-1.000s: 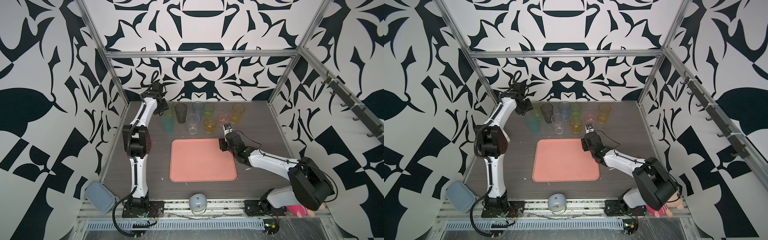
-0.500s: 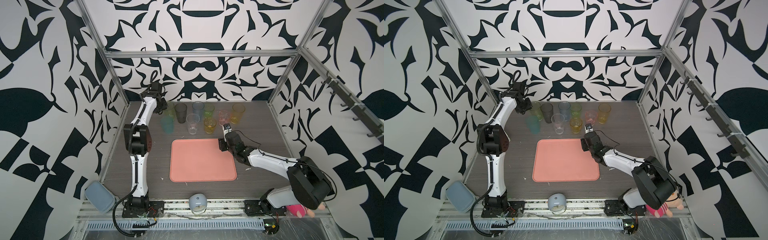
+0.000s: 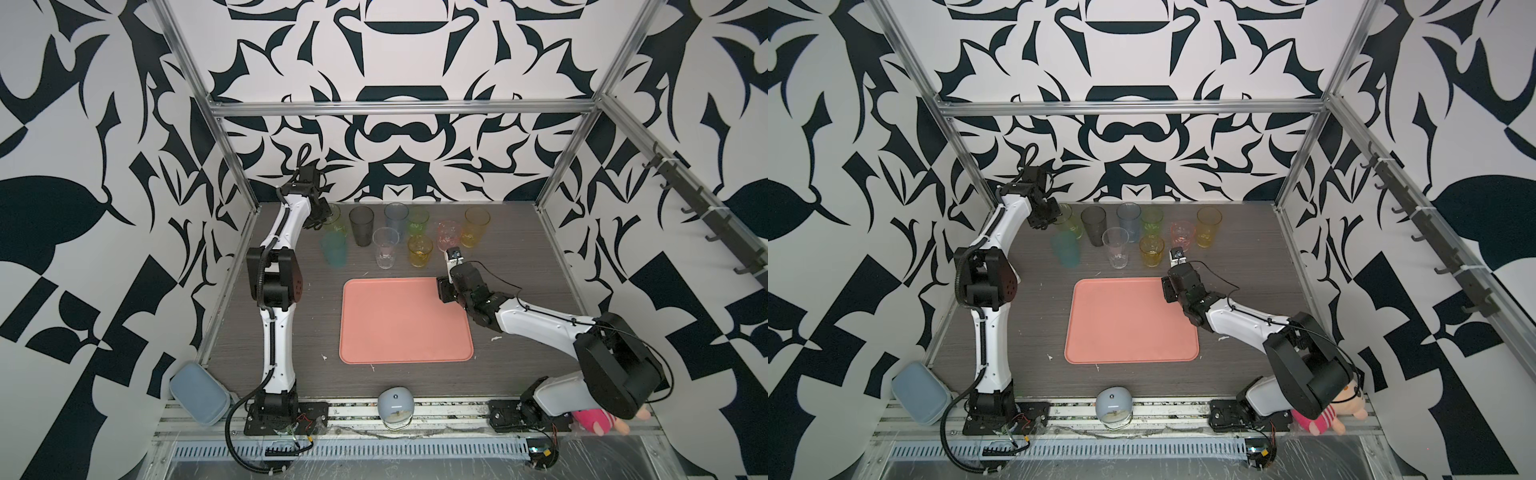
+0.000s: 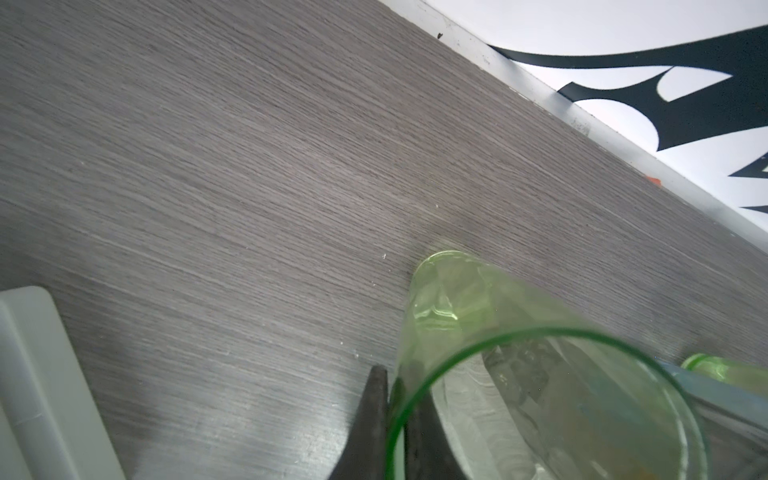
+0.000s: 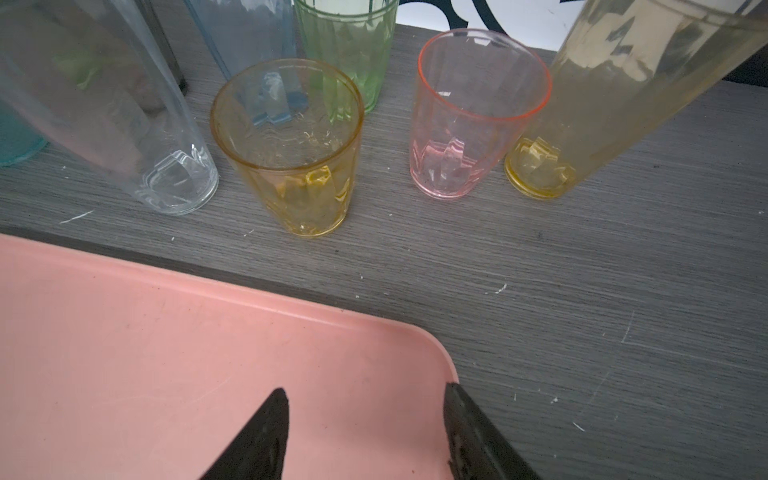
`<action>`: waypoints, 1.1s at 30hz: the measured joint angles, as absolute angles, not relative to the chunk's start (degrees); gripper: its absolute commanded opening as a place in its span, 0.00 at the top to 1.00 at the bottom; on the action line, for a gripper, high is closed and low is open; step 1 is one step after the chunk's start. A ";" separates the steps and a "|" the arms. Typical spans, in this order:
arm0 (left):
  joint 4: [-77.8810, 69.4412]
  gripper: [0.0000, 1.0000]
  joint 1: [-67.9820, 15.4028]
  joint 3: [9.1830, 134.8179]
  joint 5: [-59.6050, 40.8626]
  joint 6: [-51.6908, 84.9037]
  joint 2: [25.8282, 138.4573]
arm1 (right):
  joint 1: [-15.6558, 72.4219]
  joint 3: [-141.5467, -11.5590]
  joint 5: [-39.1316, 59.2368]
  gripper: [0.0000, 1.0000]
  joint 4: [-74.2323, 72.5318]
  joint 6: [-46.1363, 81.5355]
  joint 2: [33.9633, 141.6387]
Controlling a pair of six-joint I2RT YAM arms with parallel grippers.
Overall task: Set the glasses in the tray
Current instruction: 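Lower the left gripper around the tall green glass and close it, then lift the green glass with the left gripper toward the tray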
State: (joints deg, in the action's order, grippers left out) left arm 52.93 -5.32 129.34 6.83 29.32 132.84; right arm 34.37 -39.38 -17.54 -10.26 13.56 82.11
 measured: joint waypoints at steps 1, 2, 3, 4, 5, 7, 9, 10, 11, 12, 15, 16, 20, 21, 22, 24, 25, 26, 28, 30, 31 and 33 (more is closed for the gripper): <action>52.95 0.96 -5.21 129.36 6.81 29.32 132.81 | 34.37 -39.38 -17.54 0.38 -10.26 13.56 82.11; 52.95 0.96 -5.10 129.36 6.83 29.32 132.70 | 34.37 -39.38 -17.54 0.38 -10.26 13.56 82.11; 53.06 0.96 -4.99 129.36 7.03 29.23 132.64 | 34.37 -39.38 -17.52 0.38 -10.26 13.56 82.11; 53.30 0.97 -4.86 129.36 7.40 29.06 132.51 | 34.37 -39.38 -17.50 0.38 -10.26 13.56 82.11; 53.69 0.96 -4.75 129.36 7.84 28.82 132.35 | 34.37 -39.40 -17.39 0.38 -10.24 13.56 82.11; 54.52 0.96 -4.51 129.34 8.73 28.42 131.74 | 34.37 -39.40 -17.21 0.38 -10.24 13.58 82.11; 55.42 0.97 -4.45 129.25 9.76 27.99 130.61 | 34.37 -39.44 -17.06 0.39 -10.20 13.61 82.11; 55.81 0.97 -4.45 129.05 10.35 27.62 129.64 | 34.37 -39.51 -16.95 0.39 -10.13 13.63 82.11; 56.03 0.96 -4.38 128.81 10.94 27.31 128.49 | 34.37 -39.59 -16.88 0.39 -10.04 13.65 82.11; 56.07 0.96 -4.29 128.55 11.33 27.14 127.46 | 34.37 -39.70 -16.84 0.40 -10.02 13.65 82.11; 57.21 0.97 -4.08 127.90 12.75 26.85 123.42 | 34.37 -40.03 -16.95 0.40 -9.39 13.63 81.87; 57.78 0.97 -3.95 127.87 13.43 26.83 122.06 | 34.37 -40.03 -17.04 0.40 -9.06 13.63 81.56; 58.72 0.97 -3.46 125.25 15.70 26.83 116.46 | 34.37 -39.99 -17.19 0.40 -8.25 13.63 79.22; 59.05 0.97 -3.42 124.33 15.94 26.89 115.24 | 34.37 -39.99 -17.19 0.40 -8.23 13.63 78.61; 59.37 0.97 -3.36 123.17 16.27 26.94 113.86 | 34.37 -39.99 -17.21 0.40 -8.25 13.63 77.89; 60.36 0.97 -3.33 122.17 17.02 27.00 112.25 | 34.37 -39.99 -17.21 0.40 -8.32 13.63 77.14; 60.86 0.97 -3.33 121.67 17.47 27.03 111.50 | 34.37 -39.99 -17.23 0.40 -8.34 13.63 77.03; 61.34 0.97 -3.33 121.19 17.87 27.03 110.87 | 34.37 -39.99 -17.23 0.40 -8.32 13.63 77.01; 62.30 0.97 -3.33 120.03 18.46 27.07 109.58 | 34.37 -39.97 -17.21 0.40 -8.08 13.63 77.01; 63.09 0.97 -3.33 118.06 18.98 27.18 107.72 | 34.37 -39.97 -17.19 0.40 -7.90 13.65 77.01; 63.68 0.97 -3.36 116.92 19.27 27.22 106.54 | 34.37 -39.94 -17.21 0.40 -7.75 13.65 77.01; 64.82 0.97 -3.40 114.85 19.57 27.29 104.12 | 34.37 -39.86 -17.23 0.40 -7.64 13.65 77.01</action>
State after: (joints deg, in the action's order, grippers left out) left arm 64.82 -3.40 114.85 19.57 27.29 104.12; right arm 34.37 -39.86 -17.23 -7.64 13.65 77.01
